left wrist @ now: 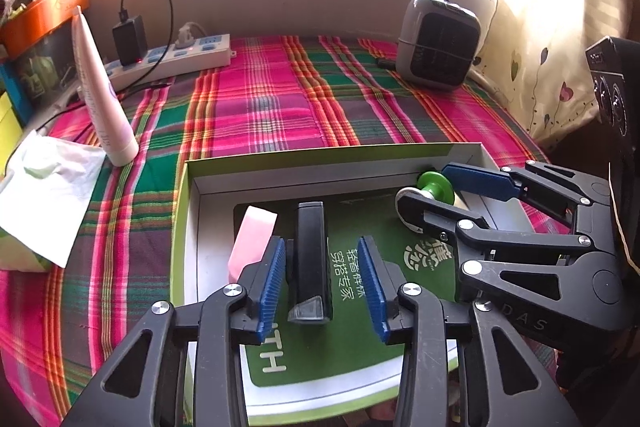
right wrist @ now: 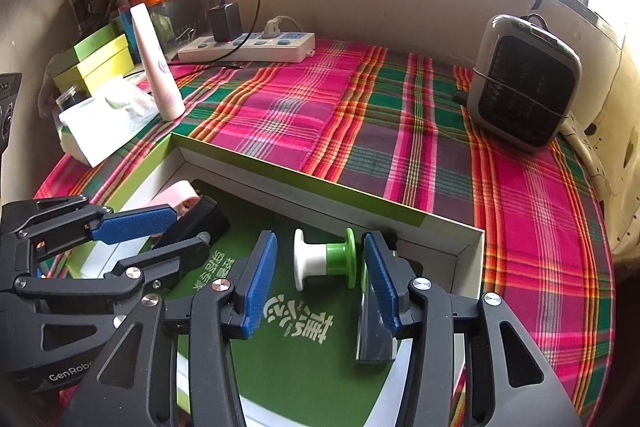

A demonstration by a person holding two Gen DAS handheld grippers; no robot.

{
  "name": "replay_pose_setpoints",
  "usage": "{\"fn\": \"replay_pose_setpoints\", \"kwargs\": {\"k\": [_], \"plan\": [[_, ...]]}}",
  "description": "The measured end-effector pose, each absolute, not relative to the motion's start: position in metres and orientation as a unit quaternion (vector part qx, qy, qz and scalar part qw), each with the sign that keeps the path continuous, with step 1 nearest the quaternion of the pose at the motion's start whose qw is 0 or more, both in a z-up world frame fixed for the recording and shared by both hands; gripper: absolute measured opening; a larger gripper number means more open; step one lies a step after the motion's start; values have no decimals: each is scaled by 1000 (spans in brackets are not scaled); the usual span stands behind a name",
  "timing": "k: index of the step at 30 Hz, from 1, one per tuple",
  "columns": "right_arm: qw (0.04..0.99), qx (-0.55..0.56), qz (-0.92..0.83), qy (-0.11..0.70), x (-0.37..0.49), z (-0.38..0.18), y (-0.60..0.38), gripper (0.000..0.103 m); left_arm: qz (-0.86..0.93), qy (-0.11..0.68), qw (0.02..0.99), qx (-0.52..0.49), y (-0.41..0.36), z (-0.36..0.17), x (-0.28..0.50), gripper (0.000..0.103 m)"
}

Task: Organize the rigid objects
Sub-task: 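Open the right gripper to drop the spool while the left gripper releases the black device, then withdraw both grippers from the box toward the remaining loose objects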

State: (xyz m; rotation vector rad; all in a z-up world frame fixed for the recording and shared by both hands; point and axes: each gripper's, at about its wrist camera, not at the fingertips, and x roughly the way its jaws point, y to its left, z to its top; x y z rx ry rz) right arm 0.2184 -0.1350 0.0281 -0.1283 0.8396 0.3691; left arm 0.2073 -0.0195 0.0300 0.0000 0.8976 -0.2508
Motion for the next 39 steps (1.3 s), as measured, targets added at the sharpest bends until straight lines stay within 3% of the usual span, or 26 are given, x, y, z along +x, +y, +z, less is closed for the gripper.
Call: {"fn": "replay_pose_setpoints", "kwargs": {"k": [39], "plan": [[920,1,131,370,104,54,-165,49,-119,385,914,-49,33,54,104,40]]}}
